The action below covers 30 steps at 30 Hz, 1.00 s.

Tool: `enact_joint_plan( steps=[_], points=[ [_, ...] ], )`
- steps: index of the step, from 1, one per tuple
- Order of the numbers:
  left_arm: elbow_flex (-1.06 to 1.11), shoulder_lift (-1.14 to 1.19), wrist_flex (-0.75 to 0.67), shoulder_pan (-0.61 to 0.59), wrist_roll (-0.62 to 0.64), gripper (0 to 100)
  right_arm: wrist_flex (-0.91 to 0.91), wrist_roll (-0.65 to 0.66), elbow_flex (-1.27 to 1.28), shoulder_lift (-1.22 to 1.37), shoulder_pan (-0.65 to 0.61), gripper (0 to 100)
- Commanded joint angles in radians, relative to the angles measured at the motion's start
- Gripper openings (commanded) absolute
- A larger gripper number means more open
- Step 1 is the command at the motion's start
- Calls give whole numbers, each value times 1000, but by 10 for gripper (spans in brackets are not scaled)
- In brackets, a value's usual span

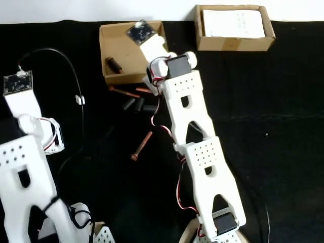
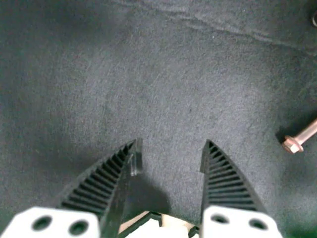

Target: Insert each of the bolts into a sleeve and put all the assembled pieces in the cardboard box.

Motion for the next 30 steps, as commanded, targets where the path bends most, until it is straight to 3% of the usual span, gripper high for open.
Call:
enact_joint_plan(
  steps=[1,6,10,21,30],
  points=[
    [-45,4,3,-10,-5,199,10,61,-105,-90,-4,74],
    [-45,7,-2,-10,-5,199,10,181,124,-101,-8,75],
    [-47,7,-2,-10,-6,199,10,290,263,-101,-25,135],
    [-47,8,-8,-10,-6,199,7,508,334,-90,-73,160],
    [-39,8,-91,-10,-6,199,-107,565,437,-15,-68,160]
  ],
)
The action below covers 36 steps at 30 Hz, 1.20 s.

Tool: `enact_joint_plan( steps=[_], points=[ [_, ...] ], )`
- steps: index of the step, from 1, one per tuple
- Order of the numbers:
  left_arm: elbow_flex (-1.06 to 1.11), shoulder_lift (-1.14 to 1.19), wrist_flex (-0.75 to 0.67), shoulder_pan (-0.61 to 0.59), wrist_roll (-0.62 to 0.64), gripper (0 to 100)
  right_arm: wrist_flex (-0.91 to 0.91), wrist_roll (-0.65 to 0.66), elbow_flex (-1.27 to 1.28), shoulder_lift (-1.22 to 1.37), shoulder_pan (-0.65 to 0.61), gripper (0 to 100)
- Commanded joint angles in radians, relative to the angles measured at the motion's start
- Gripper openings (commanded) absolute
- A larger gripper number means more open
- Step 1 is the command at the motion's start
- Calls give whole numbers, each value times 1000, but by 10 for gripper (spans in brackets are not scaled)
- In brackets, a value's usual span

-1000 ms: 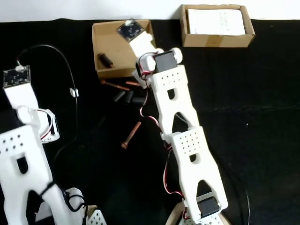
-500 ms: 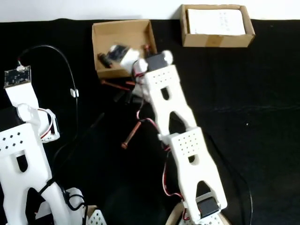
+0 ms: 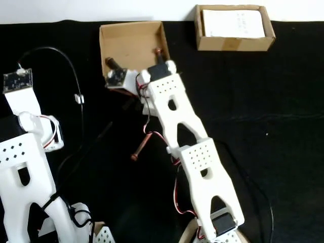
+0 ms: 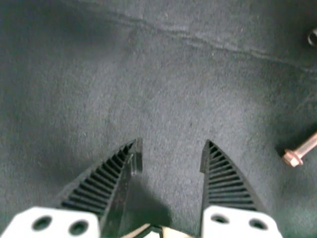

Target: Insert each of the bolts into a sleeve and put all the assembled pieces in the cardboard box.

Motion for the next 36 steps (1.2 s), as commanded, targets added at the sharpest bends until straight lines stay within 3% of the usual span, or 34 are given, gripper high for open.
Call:
enact_joint_plan(
  steps=[1,13,18,20,31,36],
  points=[
    [-38,1,-32,-10,-6,199,-38,23,2,18,-4,160],
    [-36,1,-104,-10,-6,199,-119,68,2,148,4,151],
    [-35,2,-107,-4,-6,199,-110,66,2,166,10,9],
    [-35,2,-107,-4,-6,199,-110,63,2,162,13,11],
    [-36,2,-100,-4,-6,199,93,-8,-140,94,39,9],
    [-38,1,-92,-4,-21,199,93,-58,-71,-21,108,9]
  ],
)
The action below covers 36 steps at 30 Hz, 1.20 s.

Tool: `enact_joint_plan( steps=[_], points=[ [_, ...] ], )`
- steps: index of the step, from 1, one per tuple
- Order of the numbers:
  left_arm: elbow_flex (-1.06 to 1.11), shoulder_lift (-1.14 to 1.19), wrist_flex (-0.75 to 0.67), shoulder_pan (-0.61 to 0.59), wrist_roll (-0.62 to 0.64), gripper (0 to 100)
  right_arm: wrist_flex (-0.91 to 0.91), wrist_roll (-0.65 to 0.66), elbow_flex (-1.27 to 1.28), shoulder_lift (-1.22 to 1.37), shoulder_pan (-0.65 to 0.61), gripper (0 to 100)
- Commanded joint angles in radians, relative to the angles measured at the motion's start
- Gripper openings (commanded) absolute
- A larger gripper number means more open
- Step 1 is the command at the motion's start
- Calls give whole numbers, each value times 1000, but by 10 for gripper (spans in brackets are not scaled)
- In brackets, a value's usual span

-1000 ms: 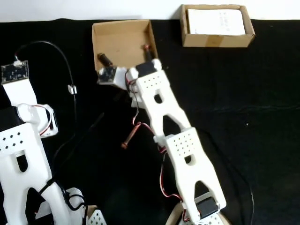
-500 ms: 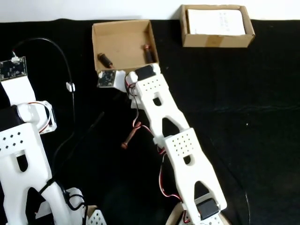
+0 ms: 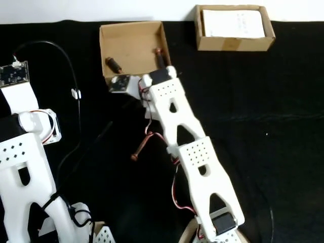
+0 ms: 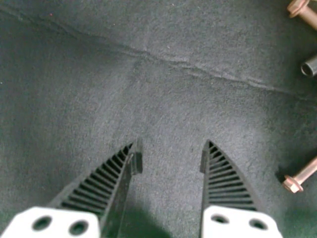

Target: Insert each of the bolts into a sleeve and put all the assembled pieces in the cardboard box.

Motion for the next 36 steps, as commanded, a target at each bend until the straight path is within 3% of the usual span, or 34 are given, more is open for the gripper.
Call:
enact_joint_plan(
  steps=[1,16,19,28,36],
  points=[
    [-44,1,21,-4,-38,199,15,-31,71,-183,71,9],
    [-45,-7,92,-2,-71,199,10,-48,1058,-1046,300,9],
    [-45,-7,97,8,-112,199,10,-104,1237,-1191,337,9],
    [-47,-7,120,65,-112,199,7,-359,1621,-1472,409,9],
    [-47,-7,161,229,-112,191,-163,-427,1842,-1541,375,9]
  ],
)
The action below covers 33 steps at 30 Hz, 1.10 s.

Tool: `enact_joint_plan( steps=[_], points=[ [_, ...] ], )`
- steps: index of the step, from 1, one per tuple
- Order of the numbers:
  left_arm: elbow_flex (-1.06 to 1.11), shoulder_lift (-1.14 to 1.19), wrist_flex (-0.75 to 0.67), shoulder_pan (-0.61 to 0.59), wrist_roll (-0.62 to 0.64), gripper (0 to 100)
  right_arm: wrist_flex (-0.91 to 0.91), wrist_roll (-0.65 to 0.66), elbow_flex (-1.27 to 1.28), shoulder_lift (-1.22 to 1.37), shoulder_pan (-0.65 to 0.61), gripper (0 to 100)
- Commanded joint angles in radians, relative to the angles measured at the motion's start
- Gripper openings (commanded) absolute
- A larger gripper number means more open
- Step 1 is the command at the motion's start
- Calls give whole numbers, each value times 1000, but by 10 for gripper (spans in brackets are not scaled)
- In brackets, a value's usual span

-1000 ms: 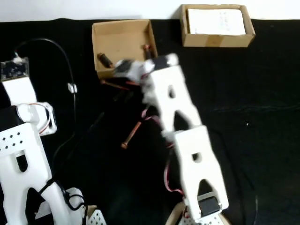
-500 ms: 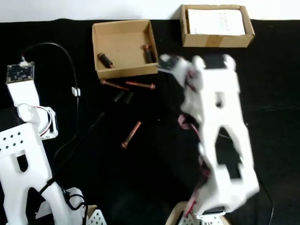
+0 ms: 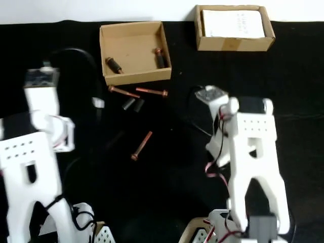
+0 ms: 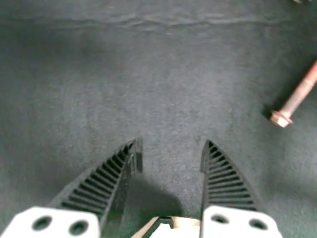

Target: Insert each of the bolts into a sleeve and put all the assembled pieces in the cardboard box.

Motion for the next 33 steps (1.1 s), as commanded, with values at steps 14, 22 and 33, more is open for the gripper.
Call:
enact_joint_plan(
  steps=[14,22,33],
  points=[
    [-38,4,5,400,2,204,-742,-51,527,-41,-42,9],
    [-45,208,-8,542,3,204,-905,-183,679,-51,-41,9],
    [-170,346,-376,621,-52,207,-918,-204,680,-51,-7,9]
  ],
)
